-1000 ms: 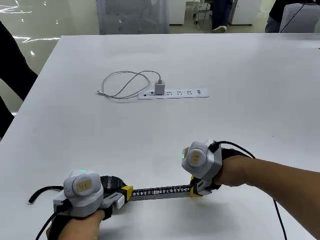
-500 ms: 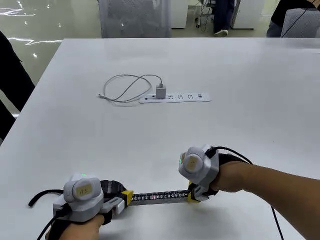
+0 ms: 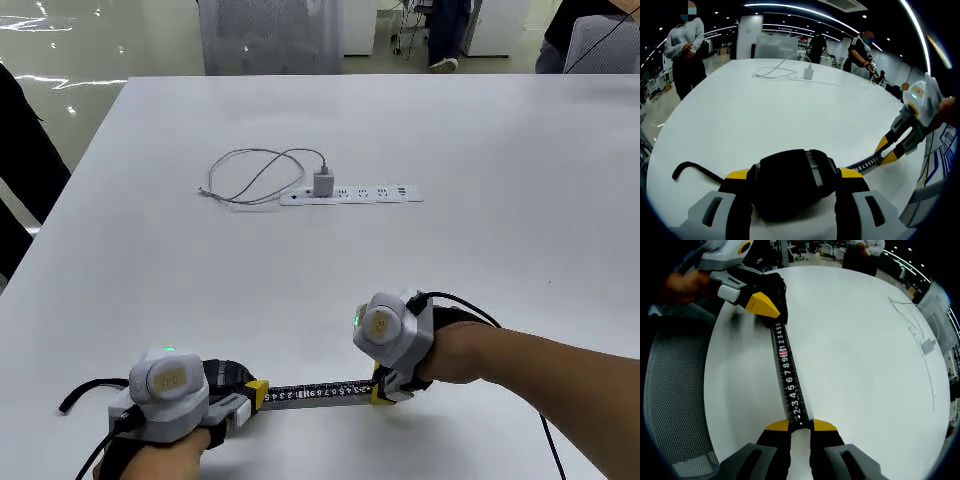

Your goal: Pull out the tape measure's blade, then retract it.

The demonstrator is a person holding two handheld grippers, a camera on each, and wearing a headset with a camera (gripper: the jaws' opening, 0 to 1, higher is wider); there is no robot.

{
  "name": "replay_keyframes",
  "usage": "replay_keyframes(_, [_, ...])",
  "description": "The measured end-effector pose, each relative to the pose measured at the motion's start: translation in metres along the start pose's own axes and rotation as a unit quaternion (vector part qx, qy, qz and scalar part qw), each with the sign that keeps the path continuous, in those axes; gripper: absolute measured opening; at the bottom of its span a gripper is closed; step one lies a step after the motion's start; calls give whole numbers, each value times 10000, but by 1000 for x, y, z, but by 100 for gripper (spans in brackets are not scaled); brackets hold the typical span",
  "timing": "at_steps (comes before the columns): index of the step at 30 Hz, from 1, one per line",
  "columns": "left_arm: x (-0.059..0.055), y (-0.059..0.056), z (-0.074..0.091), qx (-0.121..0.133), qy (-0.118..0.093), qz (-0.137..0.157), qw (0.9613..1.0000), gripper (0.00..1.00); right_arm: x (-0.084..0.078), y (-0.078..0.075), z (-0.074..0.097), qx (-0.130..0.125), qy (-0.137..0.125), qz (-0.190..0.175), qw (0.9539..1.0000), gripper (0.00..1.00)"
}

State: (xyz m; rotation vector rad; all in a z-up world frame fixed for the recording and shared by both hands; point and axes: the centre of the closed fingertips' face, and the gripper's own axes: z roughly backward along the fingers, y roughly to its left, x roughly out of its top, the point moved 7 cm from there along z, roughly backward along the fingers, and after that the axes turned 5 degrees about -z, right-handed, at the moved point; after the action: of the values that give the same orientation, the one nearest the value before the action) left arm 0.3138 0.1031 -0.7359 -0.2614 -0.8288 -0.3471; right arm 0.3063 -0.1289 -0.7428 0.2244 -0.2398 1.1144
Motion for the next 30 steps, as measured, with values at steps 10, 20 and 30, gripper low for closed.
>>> replay_keyframes(10, [0,0,0,-11,13,5,10000,63,6,2,-2,37,-10,37,10000,9])
replay_keyframes(20, [0,0,0,-19,16,9,10000,63,10,5,-4,53,-52,25,10000,9])
replay_keyframes(30, [0,0,1,-16,7,18,10000,63,17,8,-6,20,-62,122,9999,9])
